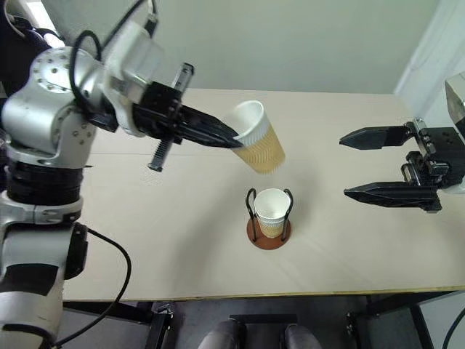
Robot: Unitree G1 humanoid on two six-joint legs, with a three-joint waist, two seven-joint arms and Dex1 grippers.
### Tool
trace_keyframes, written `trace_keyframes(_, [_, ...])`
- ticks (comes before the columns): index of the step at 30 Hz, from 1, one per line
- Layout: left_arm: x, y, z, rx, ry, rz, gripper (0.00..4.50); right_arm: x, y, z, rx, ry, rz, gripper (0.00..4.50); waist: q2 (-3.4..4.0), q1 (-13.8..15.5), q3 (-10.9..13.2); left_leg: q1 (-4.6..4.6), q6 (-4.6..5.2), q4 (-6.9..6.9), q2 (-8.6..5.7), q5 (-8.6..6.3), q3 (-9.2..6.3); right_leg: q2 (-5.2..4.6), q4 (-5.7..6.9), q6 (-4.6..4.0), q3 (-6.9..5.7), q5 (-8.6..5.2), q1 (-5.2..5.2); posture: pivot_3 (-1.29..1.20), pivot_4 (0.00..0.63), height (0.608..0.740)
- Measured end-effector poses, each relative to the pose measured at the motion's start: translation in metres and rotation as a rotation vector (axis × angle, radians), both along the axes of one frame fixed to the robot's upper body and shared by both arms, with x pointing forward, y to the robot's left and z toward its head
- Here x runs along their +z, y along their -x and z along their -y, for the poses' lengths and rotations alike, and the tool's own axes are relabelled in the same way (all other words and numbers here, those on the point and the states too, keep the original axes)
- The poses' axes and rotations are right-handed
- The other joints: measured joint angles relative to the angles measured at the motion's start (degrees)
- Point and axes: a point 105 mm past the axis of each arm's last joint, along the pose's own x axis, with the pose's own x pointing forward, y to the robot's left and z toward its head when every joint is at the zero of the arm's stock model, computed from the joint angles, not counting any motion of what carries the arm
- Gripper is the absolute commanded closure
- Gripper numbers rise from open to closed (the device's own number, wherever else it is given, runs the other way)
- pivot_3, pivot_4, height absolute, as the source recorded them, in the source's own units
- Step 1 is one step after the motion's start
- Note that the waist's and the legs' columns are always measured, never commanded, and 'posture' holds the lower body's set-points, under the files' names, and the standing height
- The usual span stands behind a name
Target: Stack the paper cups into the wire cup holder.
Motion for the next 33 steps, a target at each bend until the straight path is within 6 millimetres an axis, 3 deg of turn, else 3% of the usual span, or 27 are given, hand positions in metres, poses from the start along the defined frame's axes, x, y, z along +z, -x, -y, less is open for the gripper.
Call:
trace_keyframes(4, [-0.02,-0.001,0.005,-0.028,-0.099,0.022,4.44,0.0,0.003,0.002,-0.027,0.003,0.009,0.0,0.0,0.0,0.0,-0.02,0.07,0.13,0.0,-0.05,0.05,0.0,0.01,0.1,0.08,-0.04,0.01,0.0,0.15,0.74])
trace_keyframes(21, [-0.054,-0.016,0.019,-0.047,-0.191,0.095,4.44,-0.002,0.01,0.0,-0.059,0.013,0.019,0.0,0.01,0.2,0.0,-0.03,0.44,0.65,-0.08,-0.27,0.08,-0.04,0.01,0.43,0.16,0.1,0.25,0.0,0.15,0.74])
trace_keyframes(24, [-0.056,-0.018,0.019,-0.036,-0.204,0.103,3.89,-0.003,0.01,0.0,-0.062,0.014,0.013,0.0,0.01,0.2,0.0,-0.04,0.44,0.64,-0.08,-0.27,0.09,-0.04,0.01,0.44,0.16,0.09,0.25,0.0,0.15,0.74])
trace_keyframes(33, [-0.056,-0.028,0.019,0.001,-0.188,0.126,0.78,-0.004,0.008,0.001,-0.066,0.017,0.016,0.0,0.01,0.2,0.0,-0.04,0.46,0.65,-0.09,-0.28,0.1,-0.04,0.0,0.48,0.18,0.09,0.25,0.0,0.15,0.74])
